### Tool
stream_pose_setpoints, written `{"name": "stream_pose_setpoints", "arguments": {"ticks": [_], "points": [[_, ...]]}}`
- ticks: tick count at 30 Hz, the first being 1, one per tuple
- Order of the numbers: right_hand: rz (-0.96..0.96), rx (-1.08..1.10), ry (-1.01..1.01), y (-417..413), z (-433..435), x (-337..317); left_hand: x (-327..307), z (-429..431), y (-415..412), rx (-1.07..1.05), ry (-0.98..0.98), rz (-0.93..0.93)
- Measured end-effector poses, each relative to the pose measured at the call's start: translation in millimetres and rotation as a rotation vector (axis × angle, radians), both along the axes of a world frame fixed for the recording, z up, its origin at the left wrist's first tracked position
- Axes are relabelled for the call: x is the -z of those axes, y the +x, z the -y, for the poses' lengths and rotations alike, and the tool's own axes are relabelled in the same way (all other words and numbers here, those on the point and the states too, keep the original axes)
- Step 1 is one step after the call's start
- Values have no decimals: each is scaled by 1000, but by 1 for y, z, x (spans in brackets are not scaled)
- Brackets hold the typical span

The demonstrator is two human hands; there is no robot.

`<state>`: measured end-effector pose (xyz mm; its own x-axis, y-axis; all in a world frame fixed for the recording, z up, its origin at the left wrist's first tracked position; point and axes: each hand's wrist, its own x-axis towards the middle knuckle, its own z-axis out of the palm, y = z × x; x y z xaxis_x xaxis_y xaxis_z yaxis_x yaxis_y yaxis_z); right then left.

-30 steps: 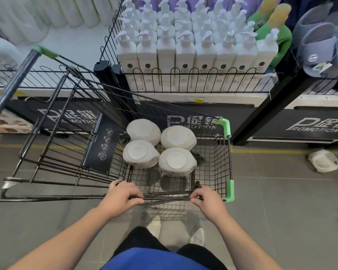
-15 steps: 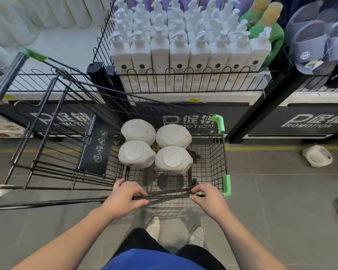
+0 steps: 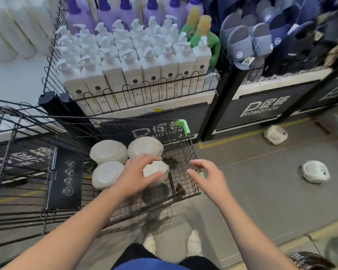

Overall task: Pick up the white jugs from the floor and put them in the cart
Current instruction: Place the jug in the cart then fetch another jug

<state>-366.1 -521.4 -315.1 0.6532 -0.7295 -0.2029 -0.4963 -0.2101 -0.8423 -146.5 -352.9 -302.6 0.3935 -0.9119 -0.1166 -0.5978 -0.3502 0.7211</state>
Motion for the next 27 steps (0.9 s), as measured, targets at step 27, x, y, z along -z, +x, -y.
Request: {"name": "stream_pose_setpoints", "arguments": {"ticks": [27], "points": [[577, 861, -433, -301, 188, -197, -196, 370, -247, 709, -514, -201]]}}
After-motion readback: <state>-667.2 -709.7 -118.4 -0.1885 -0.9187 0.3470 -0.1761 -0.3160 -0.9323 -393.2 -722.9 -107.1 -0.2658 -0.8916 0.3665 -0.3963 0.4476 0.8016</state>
